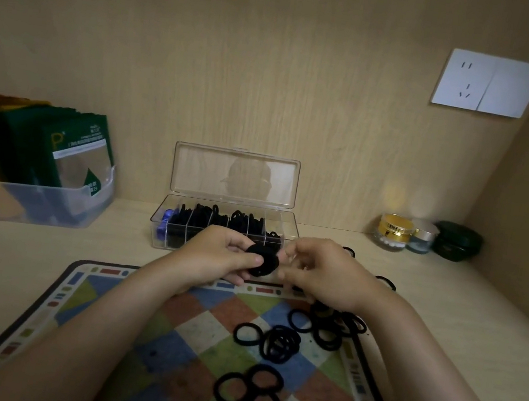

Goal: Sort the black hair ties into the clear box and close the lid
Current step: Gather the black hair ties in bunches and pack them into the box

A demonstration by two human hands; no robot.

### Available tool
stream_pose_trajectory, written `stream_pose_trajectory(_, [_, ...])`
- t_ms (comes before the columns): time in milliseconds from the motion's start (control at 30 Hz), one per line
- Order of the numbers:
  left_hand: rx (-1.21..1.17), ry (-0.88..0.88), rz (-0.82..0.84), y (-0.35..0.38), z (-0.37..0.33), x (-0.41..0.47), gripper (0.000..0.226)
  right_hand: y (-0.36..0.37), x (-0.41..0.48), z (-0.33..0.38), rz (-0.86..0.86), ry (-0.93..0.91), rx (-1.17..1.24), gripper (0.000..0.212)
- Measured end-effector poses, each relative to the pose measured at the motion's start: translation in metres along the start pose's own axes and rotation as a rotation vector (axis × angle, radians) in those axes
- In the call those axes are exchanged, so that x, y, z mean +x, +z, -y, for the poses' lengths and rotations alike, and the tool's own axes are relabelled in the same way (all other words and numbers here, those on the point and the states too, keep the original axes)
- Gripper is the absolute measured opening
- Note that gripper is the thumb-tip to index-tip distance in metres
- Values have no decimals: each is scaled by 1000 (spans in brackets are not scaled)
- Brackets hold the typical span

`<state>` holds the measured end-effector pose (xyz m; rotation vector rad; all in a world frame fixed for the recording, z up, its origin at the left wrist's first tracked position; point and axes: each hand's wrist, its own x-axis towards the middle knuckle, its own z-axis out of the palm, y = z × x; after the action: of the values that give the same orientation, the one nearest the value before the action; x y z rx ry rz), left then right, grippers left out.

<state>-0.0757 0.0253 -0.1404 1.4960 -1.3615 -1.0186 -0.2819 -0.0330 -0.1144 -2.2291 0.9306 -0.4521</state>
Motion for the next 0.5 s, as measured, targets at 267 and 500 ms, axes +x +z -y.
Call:
stream_pose_trajectory(267, [81,15,-12,-5,4,4,8,-8,-4,-7,242,53,-235,17])
stream_pose_trajectory(500, [109,48,-38,-4,5,4,11,0,-6,9,161,-66,33,9])
